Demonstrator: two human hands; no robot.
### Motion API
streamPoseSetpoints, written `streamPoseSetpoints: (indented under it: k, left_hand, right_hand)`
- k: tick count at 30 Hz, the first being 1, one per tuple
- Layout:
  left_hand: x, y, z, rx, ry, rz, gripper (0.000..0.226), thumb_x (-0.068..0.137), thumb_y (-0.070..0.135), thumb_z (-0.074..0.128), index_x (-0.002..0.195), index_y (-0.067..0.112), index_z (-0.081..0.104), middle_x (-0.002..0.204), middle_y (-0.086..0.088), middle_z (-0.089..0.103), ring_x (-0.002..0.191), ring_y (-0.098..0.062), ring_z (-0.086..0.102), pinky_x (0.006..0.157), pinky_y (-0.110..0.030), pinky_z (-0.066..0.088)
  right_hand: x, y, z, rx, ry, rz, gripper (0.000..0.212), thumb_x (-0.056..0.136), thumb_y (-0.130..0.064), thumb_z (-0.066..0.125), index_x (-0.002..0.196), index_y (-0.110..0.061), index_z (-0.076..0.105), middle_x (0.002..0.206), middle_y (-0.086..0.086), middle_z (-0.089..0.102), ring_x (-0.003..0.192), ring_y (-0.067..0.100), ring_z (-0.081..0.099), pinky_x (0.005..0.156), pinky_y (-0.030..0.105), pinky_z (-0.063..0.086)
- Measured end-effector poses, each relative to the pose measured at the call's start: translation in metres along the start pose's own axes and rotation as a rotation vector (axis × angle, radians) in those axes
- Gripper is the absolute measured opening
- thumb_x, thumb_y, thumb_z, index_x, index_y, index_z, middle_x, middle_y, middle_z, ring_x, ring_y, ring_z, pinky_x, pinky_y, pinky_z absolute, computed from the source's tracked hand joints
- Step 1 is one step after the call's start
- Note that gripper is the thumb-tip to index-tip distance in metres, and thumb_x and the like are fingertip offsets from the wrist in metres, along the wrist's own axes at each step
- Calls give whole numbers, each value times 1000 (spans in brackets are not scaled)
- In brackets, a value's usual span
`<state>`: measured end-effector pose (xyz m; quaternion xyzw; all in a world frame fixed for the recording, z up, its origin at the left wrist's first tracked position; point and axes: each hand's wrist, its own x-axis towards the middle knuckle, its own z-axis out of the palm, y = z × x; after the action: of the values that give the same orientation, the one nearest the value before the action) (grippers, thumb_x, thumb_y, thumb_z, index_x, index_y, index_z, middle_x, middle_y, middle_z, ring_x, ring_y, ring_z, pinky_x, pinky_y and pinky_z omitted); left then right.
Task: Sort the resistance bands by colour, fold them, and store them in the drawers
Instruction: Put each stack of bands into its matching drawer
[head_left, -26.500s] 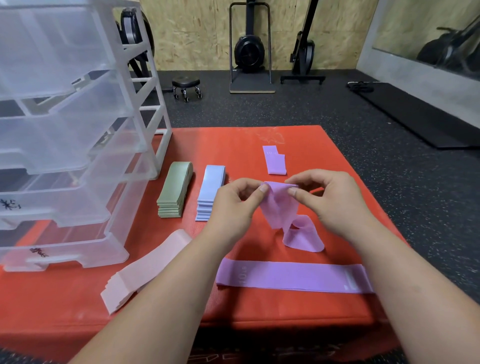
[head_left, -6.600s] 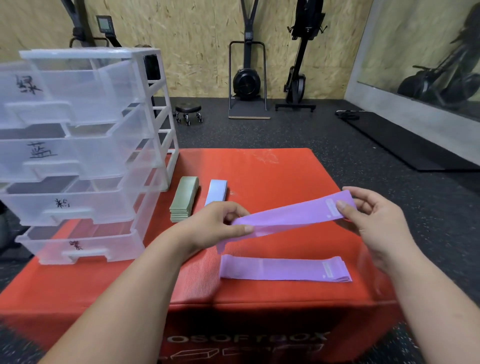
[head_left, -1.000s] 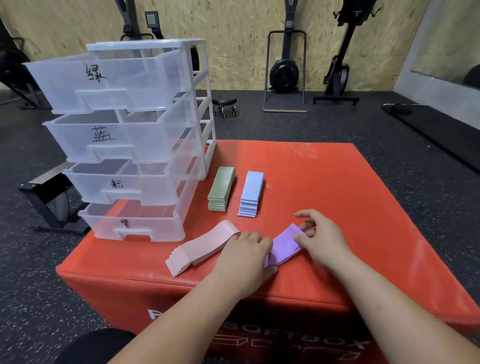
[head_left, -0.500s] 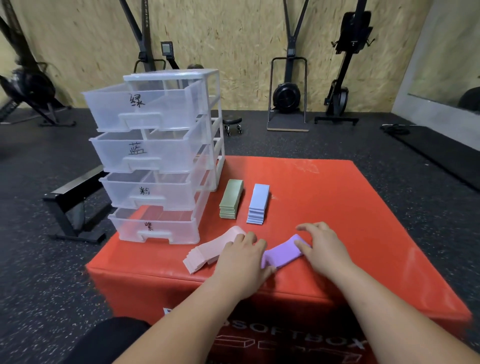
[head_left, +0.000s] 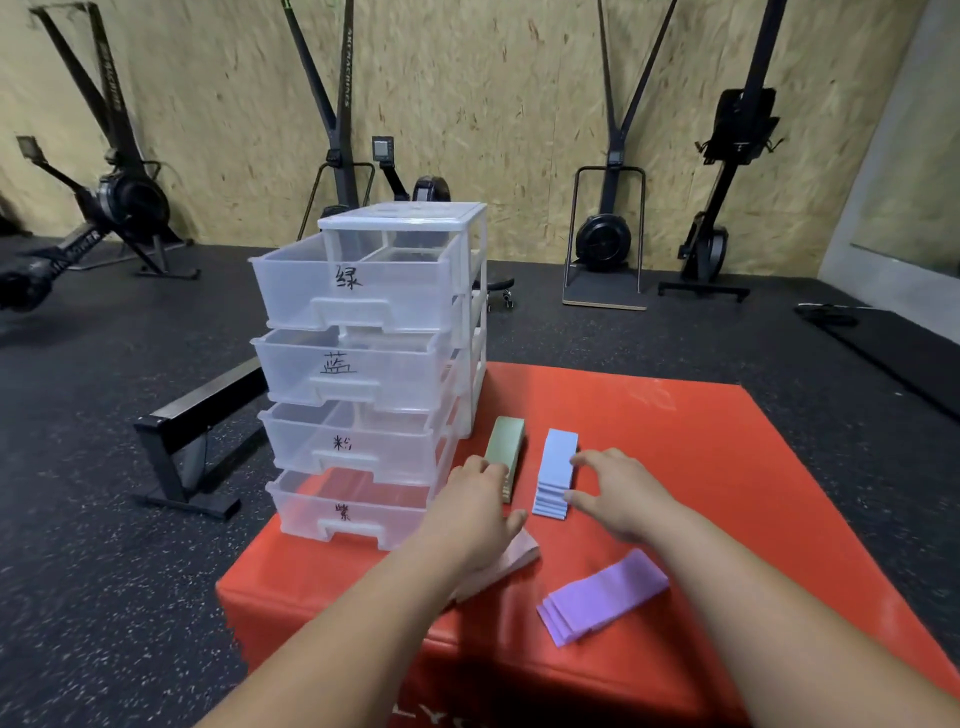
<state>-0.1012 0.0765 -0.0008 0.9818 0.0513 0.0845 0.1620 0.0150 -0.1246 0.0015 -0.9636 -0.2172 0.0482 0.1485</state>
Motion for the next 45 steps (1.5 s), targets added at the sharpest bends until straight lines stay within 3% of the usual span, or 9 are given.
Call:
streamPoseSetpoints:
  k: [7,12,20,25,29,32,36,39,45]
  left_hand:
    - [90,-11,20,-84,-39,-106,59,98,45,64,146,14,48,144,-11,45,130,-32,51,107,-45,47]
    - [142,-24,49,-44,-52,-176,41,104,40,53,138,15,51,135,-12,48,124,-36,51,98,-46,48]
    - [165,-46,95,-125,-57,-274,43,98,19,50,141,25,50,128,-9,49,116,-37,53,96,-49,50]
    - [166,-53,102,-246,-16,-334,46,99,29,49,144,32,54,127,-6,56,114,-34,59,99,-48,51]
    - [164,-54,96,-402,9,-381,32,94,46,46,119,31,59,114,-2,65,107,-32,64,89,-47,55]
    - [153,-44,82,-529,52,-411,35,93,33,57,127,27,52,122,-1,64,109,-27,66,91,-41,54]
    - [131,-20,48,-753,191,-357,21,102,35,56,117,27,44,105,8,64,92,-10,66,85,-39,55]
    - [111,0,15,-780,325,-287,15,106,24,55,116,23,44,103,13,60,90,-1,60,82,-32,46]
    - [66,38,-51,-913,382,-166,44,102,30,65,137,29,39,122,10,59,85,7,63,88,-28,54]
  right_hand:
    - [126,-19,1,-65,-48,-70,64,97,-50,63,153,-24,45,152,7,52,137,31,51,113,40,42]
    - [203,-23,24,-115,-92,-99,57,102,-45,56,150,-17,48,152,11,54,137,34,52,111,44,45]
    - [261,-22,58,-201,-246,-100,60,95,-57,59,138,-15,52,142,13,59,129,41,51,105,48,47]
    - [267,-21,53,-66,-252,-118,56,88,-47,76,130,-13,62,126,11,69,112,34,64,91,36,51]
    - [247,-27,52,77,-161,-134,57,85,-33,80,135,-19,58,124,6,66,111,26,62,89,32,47]
    - [223,-32,44,232,-47,-182,55,81,-29,80,131,-24,59,122,2,63,107,22,62,93,35,50]
    - [178,-38,11,513,70,-242,51,76,-26,81,124,-29,62,118,-5,67,101,17,67,93,40,55]
    - [140,-46,-24,704,138,-260,53,79,-14,83,125,-30,62,115,-7,69,98,20,71,92,41,60]
    - [67,-61,-94,988,281,-289,54,85,9,71,130,-22,63,116,5,73,97,16,70,83,24,57]
